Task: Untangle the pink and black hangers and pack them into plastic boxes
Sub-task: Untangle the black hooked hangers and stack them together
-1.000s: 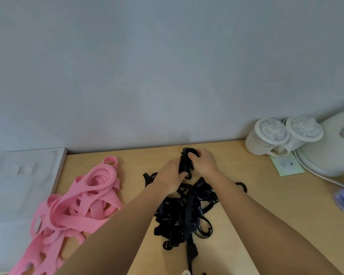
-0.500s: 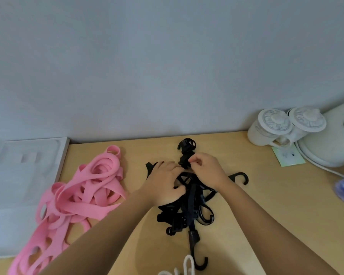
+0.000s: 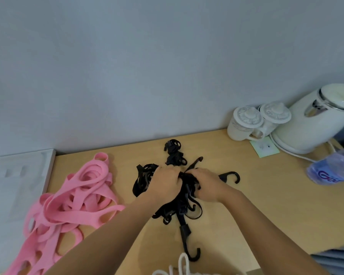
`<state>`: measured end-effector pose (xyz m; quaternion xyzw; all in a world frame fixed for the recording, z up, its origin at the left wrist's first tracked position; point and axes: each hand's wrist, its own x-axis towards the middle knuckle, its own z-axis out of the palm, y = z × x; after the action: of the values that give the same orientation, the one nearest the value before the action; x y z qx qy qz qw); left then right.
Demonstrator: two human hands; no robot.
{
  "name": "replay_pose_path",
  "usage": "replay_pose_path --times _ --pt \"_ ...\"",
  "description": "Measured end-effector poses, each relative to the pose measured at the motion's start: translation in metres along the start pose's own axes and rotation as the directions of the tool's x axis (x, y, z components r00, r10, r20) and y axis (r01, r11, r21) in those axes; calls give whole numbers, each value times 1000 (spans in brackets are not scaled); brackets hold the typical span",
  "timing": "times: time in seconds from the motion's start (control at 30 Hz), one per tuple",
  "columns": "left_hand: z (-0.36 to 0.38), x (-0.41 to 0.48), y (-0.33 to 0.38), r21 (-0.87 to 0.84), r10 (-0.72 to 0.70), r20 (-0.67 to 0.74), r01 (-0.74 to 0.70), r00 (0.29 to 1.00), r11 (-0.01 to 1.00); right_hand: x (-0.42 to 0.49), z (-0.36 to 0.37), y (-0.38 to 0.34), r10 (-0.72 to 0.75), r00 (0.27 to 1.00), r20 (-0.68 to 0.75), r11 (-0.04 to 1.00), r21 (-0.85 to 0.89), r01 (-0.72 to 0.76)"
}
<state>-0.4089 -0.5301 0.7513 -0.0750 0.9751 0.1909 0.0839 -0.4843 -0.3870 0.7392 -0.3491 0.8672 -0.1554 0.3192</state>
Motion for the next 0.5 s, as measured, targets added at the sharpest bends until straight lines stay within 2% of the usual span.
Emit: replay_pose_path --times 0.07,0.17,0.37,0.5 --pt "-8 2 1 -170 -46 -30 40 999 985 -1 5 6 22 990 -136 994 -104 -36" --pt "-21 0 2 -312 -57 -22 48 998 949 -1 7 11 31 949 -313 994 -89 -62" --pt "-43 -13 -3 -488 -50 -13 38 999 872 -13 -29 -25 73 886 -457 971 237 42" --pt "-64 -17 8 -652 2 -84 -56 997 756 -25 -61 -64 4 879 -476 925 337 178"
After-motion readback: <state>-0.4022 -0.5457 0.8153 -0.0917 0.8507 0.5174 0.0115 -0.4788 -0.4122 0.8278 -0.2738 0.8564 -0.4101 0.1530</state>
